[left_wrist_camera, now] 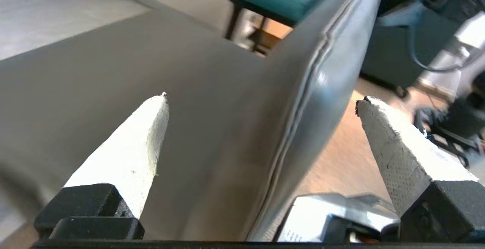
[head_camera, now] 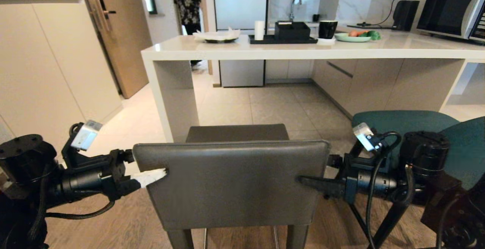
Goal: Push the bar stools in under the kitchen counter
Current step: Pull the gray chair out from under the dining table
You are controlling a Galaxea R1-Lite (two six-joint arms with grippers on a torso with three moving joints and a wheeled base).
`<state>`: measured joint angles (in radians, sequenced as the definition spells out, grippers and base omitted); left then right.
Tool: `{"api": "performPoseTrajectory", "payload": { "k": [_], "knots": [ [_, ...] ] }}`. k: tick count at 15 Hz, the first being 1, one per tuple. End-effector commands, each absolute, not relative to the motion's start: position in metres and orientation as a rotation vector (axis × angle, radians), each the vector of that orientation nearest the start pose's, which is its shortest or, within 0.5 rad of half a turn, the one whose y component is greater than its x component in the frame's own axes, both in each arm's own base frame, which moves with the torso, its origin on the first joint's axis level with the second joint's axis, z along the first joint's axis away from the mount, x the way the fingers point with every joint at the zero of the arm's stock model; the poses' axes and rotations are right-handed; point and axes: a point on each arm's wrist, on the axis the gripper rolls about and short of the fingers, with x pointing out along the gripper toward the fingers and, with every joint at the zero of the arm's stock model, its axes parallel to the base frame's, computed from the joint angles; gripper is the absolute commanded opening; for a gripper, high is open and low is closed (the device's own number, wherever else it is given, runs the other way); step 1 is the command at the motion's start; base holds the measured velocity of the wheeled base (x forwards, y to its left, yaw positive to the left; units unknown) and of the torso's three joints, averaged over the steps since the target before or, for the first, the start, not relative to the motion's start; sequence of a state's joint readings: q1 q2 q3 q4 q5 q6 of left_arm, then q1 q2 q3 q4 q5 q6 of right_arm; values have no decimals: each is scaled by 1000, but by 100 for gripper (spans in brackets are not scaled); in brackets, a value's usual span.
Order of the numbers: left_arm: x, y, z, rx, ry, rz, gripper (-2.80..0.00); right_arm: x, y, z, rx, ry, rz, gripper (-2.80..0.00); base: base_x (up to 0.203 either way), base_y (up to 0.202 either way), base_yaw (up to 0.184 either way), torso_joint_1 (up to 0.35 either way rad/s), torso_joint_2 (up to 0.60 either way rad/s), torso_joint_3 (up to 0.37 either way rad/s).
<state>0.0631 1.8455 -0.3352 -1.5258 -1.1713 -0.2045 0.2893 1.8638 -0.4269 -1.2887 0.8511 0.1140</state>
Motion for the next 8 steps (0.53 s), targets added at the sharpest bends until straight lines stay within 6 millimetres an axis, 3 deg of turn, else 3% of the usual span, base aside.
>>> {"api": "performPoseTrajectory", "payload": {
  "k": [1,8],
  "knots": [
    [248,2,122,-180,103,-1085,0,252,81,116,147,203,1094,0,0,0,0,0,0,0],
    [199,9,117,-222,151,-1016,0,210,37,123,162,194,1003,0,0,0,0,0,0,0]
  ]
}}
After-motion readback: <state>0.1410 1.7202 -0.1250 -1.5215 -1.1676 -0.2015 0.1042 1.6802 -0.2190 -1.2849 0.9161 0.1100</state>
